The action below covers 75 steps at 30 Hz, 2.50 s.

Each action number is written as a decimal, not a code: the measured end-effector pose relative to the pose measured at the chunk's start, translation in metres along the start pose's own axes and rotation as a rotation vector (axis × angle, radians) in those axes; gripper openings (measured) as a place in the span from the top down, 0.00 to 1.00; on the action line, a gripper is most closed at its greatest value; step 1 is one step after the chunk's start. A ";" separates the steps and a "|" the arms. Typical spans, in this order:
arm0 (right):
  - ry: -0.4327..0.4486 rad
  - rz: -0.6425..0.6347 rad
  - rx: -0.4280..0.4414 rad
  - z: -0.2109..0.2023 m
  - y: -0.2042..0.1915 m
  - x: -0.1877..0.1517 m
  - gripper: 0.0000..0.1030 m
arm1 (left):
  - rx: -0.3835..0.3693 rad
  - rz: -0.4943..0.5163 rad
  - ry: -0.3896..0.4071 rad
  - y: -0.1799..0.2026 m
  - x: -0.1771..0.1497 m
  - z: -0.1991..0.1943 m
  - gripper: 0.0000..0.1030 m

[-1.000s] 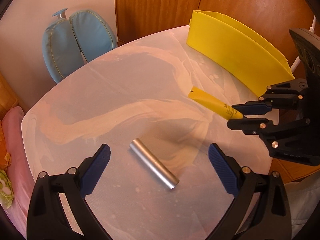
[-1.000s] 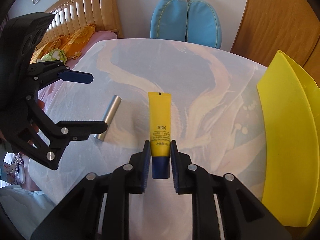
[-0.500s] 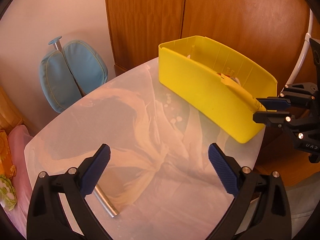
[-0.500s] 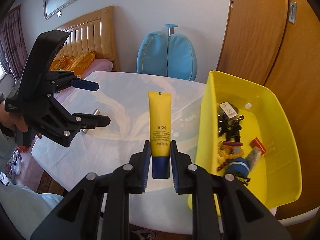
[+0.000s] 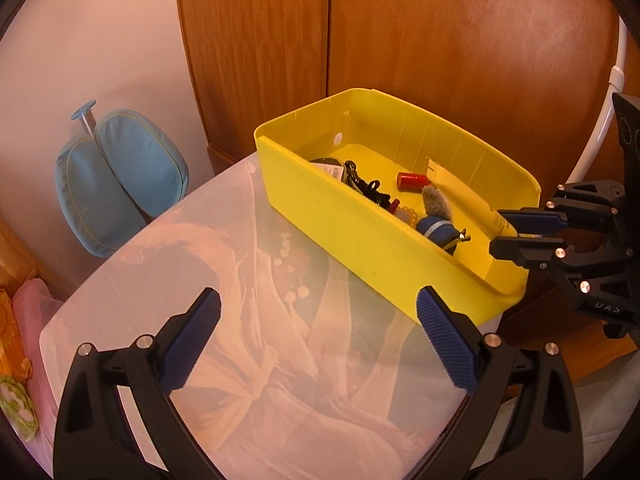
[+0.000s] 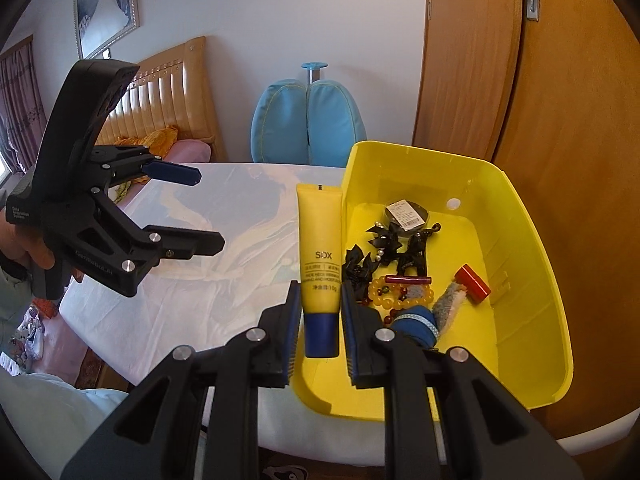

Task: Organize jewelry
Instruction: 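Carry the yellow tube with the right gripper over the yellow bin, then lower the yellow tube into the bin and open the right gripper, then move the right gripper back to the silver tube on the table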

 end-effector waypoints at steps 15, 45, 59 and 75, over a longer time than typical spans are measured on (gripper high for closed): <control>-0.090 0.076 -0.125 0.051 0.081 0.048 0.80 | -0.182 0.170 0.009 0.019 0.105 0.063 0.07; -0.540 0.164 -0.180 0.209 0.157 0.066 0.79 | -0.333 0.354 -0.137 0.022 0.143 0.165 0.07; -0.437 0.153 -0.232 0.174 0.144 0.070 0.31 | -0.319 0.330 -0.020 0.024 0.136 0.117 0.07; -0.104 0.079 -0.153 0.034 0.069 0.073 0.09 | -0.141 -0.006 0.044 -0.019 0.030 0.011 0.07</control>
Point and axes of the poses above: each gripper's, at about its wrist camera, not at the fingertips, and z roughly the way its jaws point, y to its right, x to its top, the point moved 1 cm from there along z, roughly the way its jaws point, and after that the axes turned 1 degree about -y, right-handed, at the moved point
